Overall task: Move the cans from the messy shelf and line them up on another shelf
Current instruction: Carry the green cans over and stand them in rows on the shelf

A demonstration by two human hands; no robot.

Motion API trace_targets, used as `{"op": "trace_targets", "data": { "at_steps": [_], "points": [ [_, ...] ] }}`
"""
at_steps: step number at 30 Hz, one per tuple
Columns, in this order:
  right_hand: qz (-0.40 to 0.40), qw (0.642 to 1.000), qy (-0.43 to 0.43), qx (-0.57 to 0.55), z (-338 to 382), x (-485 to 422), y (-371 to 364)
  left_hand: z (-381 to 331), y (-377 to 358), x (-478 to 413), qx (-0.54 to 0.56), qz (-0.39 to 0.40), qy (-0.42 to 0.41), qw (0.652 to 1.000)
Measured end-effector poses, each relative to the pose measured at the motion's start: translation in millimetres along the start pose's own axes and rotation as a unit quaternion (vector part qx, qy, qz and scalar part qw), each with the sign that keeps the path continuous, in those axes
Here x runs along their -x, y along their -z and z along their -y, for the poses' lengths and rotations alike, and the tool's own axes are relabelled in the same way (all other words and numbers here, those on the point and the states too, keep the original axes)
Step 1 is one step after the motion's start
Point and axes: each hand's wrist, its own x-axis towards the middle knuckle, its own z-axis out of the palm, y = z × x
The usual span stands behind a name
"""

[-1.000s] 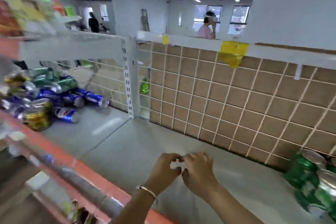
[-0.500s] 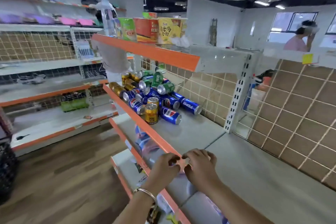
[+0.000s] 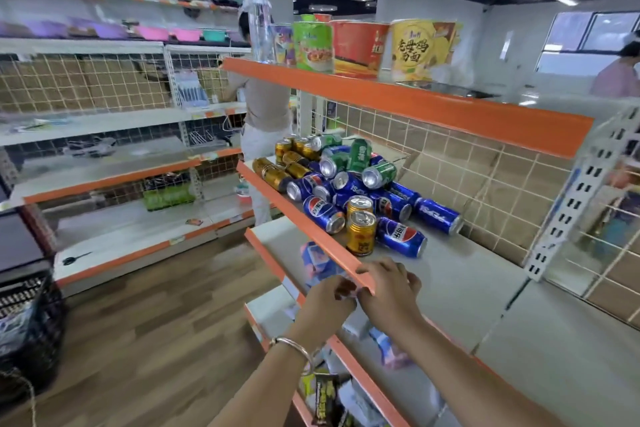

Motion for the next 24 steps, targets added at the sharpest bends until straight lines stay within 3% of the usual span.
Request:
{"op": "trace_targets", "data": {
  "at_steps": [7, 16, 20, 24],
  "points": [
    [-0.062, 0.998, -0.006, 0.021, 20.5, -108.0, -23.2, 26.5, 27.5, -94.5, 0.075, -0.002, -0.004, 0.997],
    [-0.024, 1.000, -0.001, -0.011, 45.4, -259.2, -34.9, 38.0, 106.3, -228.8, 0.034, -0.051, -0.027, 0.998],
    [0.027, 0.999, -0.029, 0.021, 33.9, -290.6, -42.4, 44.5, 110.7, -273.7, 0.014, 0.012, -0.019, 1.000],
    [0.015, 0.997, -0.068, 0.031, 19.6, -318.0, -42.6, 44.9, 111.4, -322.3, -0.012, 0.033, -0.043, 0.998]
  ]
}}
